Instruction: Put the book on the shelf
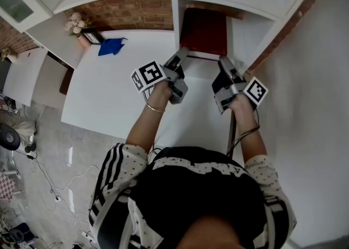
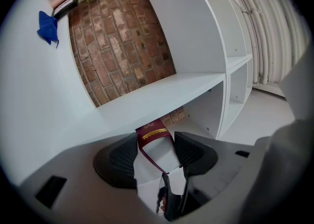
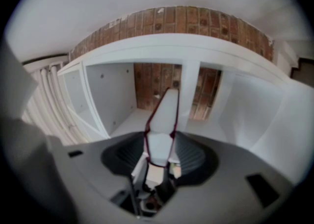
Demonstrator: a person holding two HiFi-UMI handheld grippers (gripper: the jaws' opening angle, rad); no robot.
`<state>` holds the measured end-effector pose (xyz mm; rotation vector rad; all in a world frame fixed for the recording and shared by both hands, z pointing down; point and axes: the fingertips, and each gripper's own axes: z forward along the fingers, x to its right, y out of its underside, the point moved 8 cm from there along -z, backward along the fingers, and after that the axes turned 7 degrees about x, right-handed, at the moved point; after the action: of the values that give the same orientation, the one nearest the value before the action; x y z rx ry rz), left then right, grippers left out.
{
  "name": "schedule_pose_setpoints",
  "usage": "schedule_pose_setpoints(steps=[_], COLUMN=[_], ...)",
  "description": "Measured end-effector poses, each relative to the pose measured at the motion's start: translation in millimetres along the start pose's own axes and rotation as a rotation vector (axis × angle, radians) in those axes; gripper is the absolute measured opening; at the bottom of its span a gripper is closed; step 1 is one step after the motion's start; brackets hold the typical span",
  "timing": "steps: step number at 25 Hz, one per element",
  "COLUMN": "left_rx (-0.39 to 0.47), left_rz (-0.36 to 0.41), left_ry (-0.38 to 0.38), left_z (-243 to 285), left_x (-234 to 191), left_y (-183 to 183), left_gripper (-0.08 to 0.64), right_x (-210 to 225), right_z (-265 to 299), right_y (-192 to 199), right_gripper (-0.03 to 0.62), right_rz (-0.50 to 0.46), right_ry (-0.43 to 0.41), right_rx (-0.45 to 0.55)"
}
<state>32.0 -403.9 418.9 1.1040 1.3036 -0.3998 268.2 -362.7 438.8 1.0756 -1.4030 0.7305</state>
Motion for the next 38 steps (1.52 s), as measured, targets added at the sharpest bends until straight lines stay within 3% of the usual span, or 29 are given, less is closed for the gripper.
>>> schedule_pose_setpoints(steps=[11, 21, 24, 28, 32, 35, 38], left_rx=[-0.005, 0.03, 0.031, 0.017, 0.014, 0.013, 0.001], left_rz=[0.072, 0.114, 0.191, 0.287, 0.315, 0.337, 0.378], left_ry=[0.027, -0.008, -0.038, -0.069, -0.067, -0.076, -0.079], left_z=[1.2, -31.2, -43.6, -55.3, -66.9, -74.6, -81.3], left_x=[0.5, -9.1, -10.4, -11.6, -8.8, -6.7, -4.3], left_y=[-6.4, -18.7, -19.3, -15.0, -9.4, -6.1, -1.9], left_gripper=[0.265, 0.272, 0.272, 0.264, 0.16, 0.056, 0.043], right_x=[-0.7, -0.8, 1.5, 1.4, -2.2, -8.0, -18.2], right_z=[1.6, -15.2, -24.6, -34.6, -45.8, -52.6, -56.5], right_y=[-1.9, -13.4, -14.1, -14.0, -13.5, -12.0, -8.2], right_gripper=[0.213, 0.224, 0.221, 0.137, 0.059, 0.044, 0.04], right_rz=[0.026, -0.034, -0.06, -0.112, -0.192, -0.298, -0.46], right_ry=[0.001, 0.024, 0.023, 0.01, -0.008, -0.025, -0.053], right_rx=[0.019, 0.081, 0.081, 0.083, 0.093, 0.073, 0.028])
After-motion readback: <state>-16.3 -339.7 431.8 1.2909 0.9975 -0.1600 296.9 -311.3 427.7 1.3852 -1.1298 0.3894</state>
